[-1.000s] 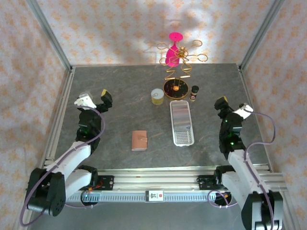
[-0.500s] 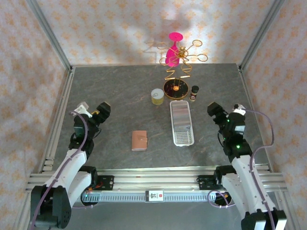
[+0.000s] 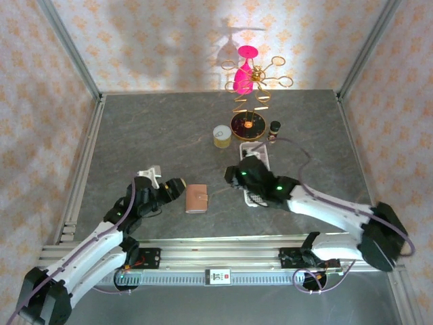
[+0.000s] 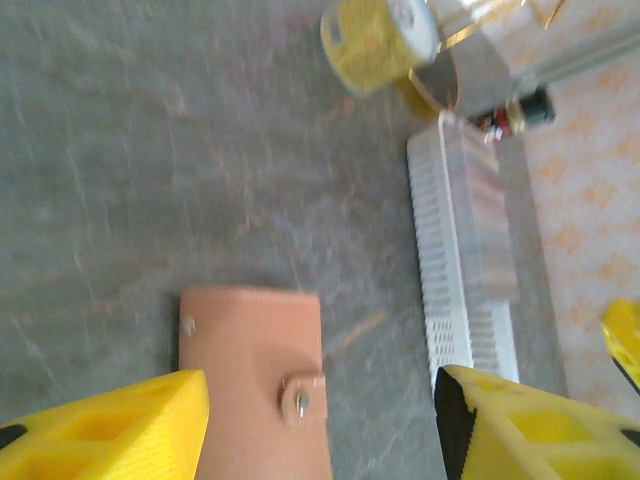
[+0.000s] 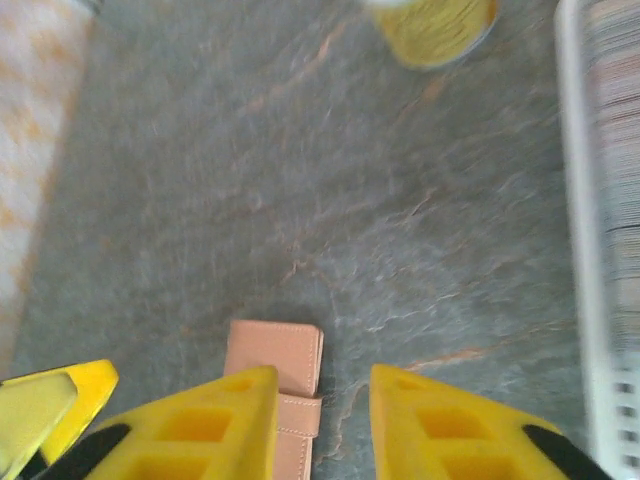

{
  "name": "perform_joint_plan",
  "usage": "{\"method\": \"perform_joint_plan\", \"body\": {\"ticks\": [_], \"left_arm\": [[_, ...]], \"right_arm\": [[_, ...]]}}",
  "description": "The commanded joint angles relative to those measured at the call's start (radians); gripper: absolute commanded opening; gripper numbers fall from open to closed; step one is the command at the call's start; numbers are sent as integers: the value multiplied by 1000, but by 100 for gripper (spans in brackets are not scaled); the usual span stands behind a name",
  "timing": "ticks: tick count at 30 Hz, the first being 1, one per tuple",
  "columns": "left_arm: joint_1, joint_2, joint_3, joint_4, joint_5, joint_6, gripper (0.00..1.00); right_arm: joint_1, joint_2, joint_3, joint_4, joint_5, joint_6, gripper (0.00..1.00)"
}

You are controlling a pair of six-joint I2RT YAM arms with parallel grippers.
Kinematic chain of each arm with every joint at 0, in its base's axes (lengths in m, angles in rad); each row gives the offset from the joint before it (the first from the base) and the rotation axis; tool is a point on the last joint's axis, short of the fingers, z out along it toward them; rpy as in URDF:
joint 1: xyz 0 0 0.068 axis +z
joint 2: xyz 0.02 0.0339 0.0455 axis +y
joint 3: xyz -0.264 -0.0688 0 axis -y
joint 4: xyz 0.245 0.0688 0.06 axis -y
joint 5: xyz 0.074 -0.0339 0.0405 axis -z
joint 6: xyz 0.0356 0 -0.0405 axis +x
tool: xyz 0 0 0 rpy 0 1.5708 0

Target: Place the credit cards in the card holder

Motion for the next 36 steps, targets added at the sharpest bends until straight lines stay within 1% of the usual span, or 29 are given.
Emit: {"method": "perform_joint_plan", "body": {"ticks": [1,2,4,6,11,19,23,29,36], "left_arm": [[-64,13,-7,-42,-31,-28,62],[-80,29,-9,-36,-30,-30,61],[-106,65,-10,-27,-30,-32,60],[-126,99,-3,-26,-30,-24,57],[-154,114,2,-44,-59,-20,55],[-156,120,-22,-62,-139,-29,55],[-156,130,-30,-38,-135,-43,55],[-156,161,-32,-18,-144,-36,54],[-159,228,-30,28,-107,-33,53]], "right_arm": [[60,123,72,46,54,11,22],[71,157,84,59,49,12,21],[78,206,89,92,26,27,15],[78,240,79,125,6,43,12],[80,296,61,189,-35,71,11],[81,392,109,214,-73,67,9],[82,448,138,218,-91,65,8],[89,493,147,241,-105,69,8],[91,538,139,225,-104,74,6]]}}
